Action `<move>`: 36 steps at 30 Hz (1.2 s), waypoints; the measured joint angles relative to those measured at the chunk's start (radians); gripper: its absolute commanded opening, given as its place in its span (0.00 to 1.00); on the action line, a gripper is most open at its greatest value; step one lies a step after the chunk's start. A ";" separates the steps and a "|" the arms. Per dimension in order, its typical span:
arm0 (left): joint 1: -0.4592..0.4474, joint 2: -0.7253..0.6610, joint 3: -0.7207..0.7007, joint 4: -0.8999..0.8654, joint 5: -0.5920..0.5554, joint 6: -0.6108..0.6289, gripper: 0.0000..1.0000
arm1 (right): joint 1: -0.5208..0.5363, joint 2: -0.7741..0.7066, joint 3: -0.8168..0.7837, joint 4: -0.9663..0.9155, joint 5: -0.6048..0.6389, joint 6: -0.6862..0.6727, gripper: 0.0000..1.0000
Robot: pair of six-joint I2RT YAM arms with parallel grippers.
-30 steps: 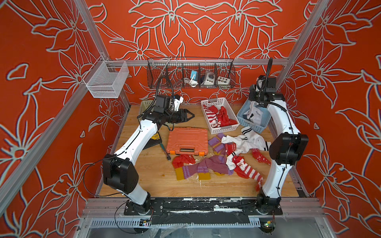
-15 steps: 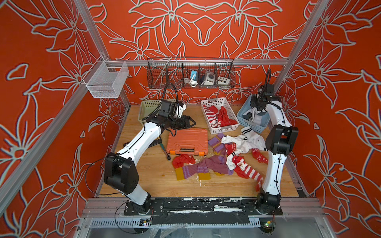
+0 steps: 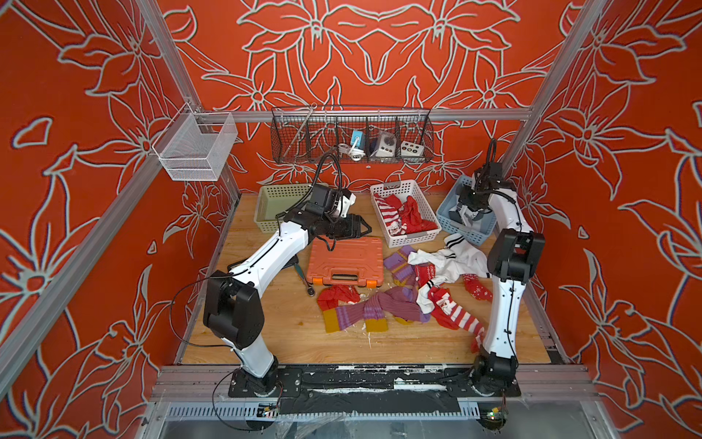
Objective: Sort the socks into the basket by color
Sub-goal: Place the sock in the bin.
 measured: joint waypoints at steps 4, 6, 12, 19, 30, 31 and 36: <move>-0.015 0.024 0.027 0.001 0.001 0.000 0.62 | 0.000 0.000 0.009 -0.003 -0.001 0.000 0.64; -0.023 0.032 0.035 0.001 0.001 0.000 0.62 | 0.000 0.000 0.009 -0.008 0.002 0.002 0.66; -0.034 0.048 0.055 0.002 0.013 0.002 0.62 | 0.001 -0.037 -0.011 -0.030 0.015 0.003 0.69; -0.044 0.067 0.083 0.005 0.032 0.007 0.62 | 0.006 -0.184 -0.092 -0.021 0.022 -0.007 0.61; -0.046 0.068 0.083 0.004 0.037 0.011 0.62 | 0.037 -0.090 -0.031 0.045 -0.101 -0.023 0.44; -0.046 0.068 0.083 0.002 0.035 0.011 0.62 | 0.040 -0.072 -0.028 0.052 -0.104 -0.024 0.42; -0.046 0.068 0.083 -0.011 0.026 0.012 0.62 | 0.048 0.006 -0.026 0.052 -0.076 -0.029 0.22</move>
